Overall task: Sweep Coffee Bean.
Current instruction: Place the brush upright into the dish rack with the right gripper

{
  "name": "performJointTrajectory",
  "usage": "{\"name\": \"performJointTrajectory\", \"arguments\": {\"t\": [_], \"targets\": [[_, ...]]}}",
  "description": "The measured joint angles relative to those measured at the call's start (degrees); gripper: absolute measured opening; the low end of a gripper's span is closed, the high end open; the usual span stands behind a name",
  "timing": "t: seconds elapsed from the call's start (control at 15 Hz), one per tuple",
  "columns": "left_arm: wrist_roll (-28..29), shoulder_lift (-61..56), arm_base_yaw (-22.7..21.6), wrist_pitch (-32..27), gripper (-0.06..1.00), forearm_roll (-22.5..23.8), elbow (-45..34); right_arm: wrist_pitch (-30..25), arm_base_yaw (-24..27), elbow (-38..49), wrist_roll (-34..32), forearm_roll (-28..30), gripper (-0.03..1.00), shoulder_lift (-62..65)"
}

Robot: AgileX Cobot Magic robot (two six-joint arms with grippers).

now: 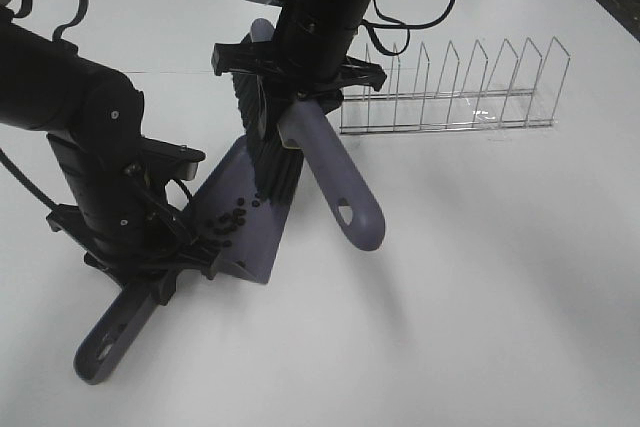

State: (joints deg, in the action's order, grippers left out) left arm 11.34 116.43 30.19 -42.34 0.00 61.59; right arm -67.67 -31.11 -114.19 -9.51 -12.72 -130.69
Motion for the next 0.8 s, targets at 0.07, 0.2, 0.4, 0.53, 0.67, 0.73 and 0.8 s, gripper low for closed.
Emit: {"name": "performJointTrajectory", "arguments": {"t": [0.07, 0.2, 0.4, 0.53, 0.67, 0.73, 0.8], "targets": [[0.0, 0.0, 0.0, 0.0, 0.33, 0.0, 0.0, -1.8, 0.0, -1.1, 0.0, 1.7, 0.29, 0.0], [0.0, 0.0, 0.0, 0.0, 0.33, 0.0, 0.0, -2.2, 0.0, -1.8, 0.0, 4.1, 0.29, 0.0], [0.0, 0.0, 0.0, 0.0, 0.33, 0.0, 0.0, -2.3, 0.0, -1.8, 0.1, 5.8, 0.29, 0.3], [0.0, 0.0, 0.0, 0.1, 0.33, 0.0, 0.0, -2.3, 0.0, -1.8, 0.4, 5.9, 0.29, 2.1], [0.2, 0.0, 0.0, 0.1, 0.33, -0.4, 0.0, -2.3, 0.0, -1.8, 0.6, 5.9, 0.29, 3.9], [0.6, 0.0, 0.0, 0.1, 0.33, -0.6, 0.0, -2.3, 0.0, -1.5, 1.3, 5.8, 0.29, 5.1], [0.9, 0.0, 0.0, 0.0, 0.33, -0.7, 0.0, -2.3, 0.0, 0.1, 2.5, 5.4, 0.29, 6.6]]}}
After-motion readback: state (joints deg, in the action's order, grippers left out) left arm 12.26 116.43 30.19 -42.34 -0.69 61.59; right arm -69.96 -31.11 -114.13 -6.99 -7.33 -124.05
